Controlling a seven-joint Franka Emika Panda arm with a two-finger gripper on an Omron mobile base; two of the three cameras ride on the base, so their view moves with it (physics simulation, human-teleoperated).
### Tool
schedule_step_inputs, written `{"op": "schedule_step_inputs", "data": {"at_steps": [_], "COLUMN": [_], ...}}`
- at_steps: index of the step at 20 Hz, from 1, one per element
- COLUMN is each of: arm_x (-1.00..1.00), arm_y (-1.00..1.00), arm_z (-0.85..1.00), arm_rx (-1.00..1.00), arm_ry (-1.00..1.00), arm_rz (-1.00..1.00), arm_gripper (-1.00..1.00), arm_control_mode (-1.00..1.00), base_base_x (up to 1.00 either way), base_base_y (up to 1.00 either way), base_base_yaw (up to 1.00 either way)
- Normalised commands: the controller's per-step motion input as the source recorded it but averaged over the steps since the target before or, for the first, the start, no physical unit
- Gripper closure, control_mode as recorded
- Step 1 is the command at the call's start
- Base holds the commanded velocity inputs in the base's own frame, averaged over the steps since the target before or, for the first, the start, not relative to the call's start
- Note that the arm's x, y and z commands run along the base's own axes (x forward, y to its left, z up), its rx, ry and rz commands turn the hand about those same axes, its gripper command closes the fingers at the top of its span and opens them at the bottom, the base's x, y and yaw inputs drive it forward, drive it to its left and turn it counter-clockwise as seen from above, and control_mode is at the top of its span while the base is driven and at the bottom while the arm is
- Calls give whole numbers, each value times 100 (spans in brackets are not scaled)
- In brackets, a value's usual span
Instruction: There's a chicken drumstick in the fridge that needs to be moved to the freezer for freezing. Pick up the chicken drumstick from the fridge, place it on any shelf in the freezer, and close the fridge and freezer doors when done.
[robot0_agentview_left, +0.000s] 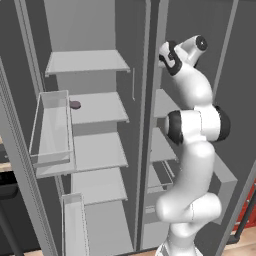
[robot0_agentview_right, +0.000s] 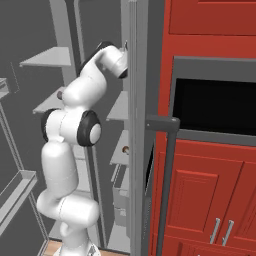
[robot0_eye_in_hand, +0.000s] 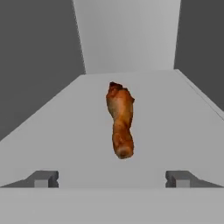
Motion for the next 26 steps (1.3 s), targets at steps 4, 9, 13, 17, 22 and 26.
{"op": "schedule_step_inputs", "data": {"at_steps": [4, 9, 13, 17, 22, 26], "arm_x": [-100, -100, -100, -100, -98, -91], "arm_y": [8, 17, 9, 8, 14, 33], "arm_z": [-53, -13, 14, 18, 11, 16], "arm_rx": [2, 0, 0, 0, 0, 0], "arm_ry": [0, -7, -7, -1, 1, 8], "arm_rz": [0, 0, -4, -7, -10, -8], "arm_gripper": [-100, -100, -100, -100, -100, -100], "arm_control_mode": [-100, -100, -100, -100, -100, -100], "base_base_x": [0, 0, 0, 0, 0, 0], "base_base_y": [0, 0, 0, 0, 0, 0], "base_base_yaw": [0, 0, 0, 0, 0, 0]}}
